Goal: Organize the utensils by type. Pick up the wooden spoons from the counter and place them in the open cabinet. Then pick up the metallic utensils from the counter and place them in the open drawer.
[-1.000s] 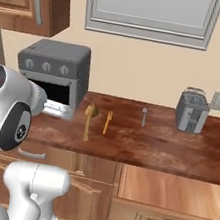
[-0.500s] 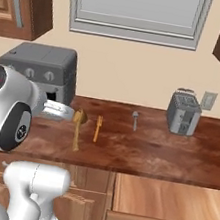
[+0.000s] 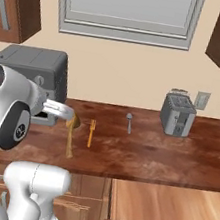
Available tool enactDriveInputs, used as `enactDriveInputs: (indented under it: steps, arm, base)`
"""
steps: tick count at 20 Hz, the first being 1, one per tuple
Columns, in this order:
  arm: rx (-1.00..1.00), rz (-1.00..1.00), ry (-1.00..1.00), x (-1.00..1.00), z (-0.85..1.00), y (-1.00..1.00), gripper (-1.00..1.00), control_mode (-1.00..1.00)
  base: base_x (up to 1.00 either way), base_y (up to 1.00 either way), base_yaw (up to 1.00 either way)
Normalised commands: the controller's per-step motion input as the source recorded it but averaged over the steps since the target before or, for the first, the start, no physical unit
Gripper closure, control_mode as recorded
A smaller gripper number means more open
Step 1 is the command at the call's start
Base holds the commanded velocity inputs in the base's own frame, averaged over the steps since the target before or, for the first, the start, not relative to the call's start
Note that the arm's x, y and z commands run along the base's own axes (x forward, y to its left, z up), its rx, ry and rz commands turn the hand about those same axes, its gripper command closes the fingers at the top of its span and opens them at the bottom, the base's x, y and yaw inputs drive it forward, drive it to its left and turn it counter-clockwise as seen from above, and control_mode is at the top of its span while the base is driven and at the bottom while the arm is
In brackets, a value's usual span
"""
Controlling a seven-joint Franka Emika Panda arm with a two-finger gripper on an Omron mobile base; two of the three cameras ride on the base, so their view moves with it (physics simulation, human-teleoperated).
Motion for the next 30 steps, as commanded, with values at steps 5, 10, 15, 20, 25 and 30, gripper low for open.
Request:
enactDriveInputs:
  steps: [5, 10, 15, 20, 25, 30]
  arm:
    - [0.0, 0.0, 0.06, 0.0, -0.2, 0.0, -1.0, -1.0]
    - [0.0, 0.07, 0.09, 0.01, -0.44, 0.0, -1.0, -1.0]
    - [0.0, 0.16, 0.07, 0.09, -0.53, 0.03, -1.0, -1.0]
    - [-0.01, 0.22, 0.1, 0.29, -0.66, 0.22, -1.0, -1.0]
    - [-0.04, 0.19, 0.13, 0.41, -0.78, 0.34, -1.0, -1.0]
    - [0.0, 0.12, 0.06, 0.46, -0.75, 0.08, -1.0, -1.0]
  base:
    - [0.0, 0.0, 0.0]
    - [0.0, 0.0, 0.0]
    - [0.0, 0.0, 0.0]
    - [0.0, 0.0, 0.0]
    - [0.0, 0.0, 0.0]
    - [0.0, 0.0, 0.0]
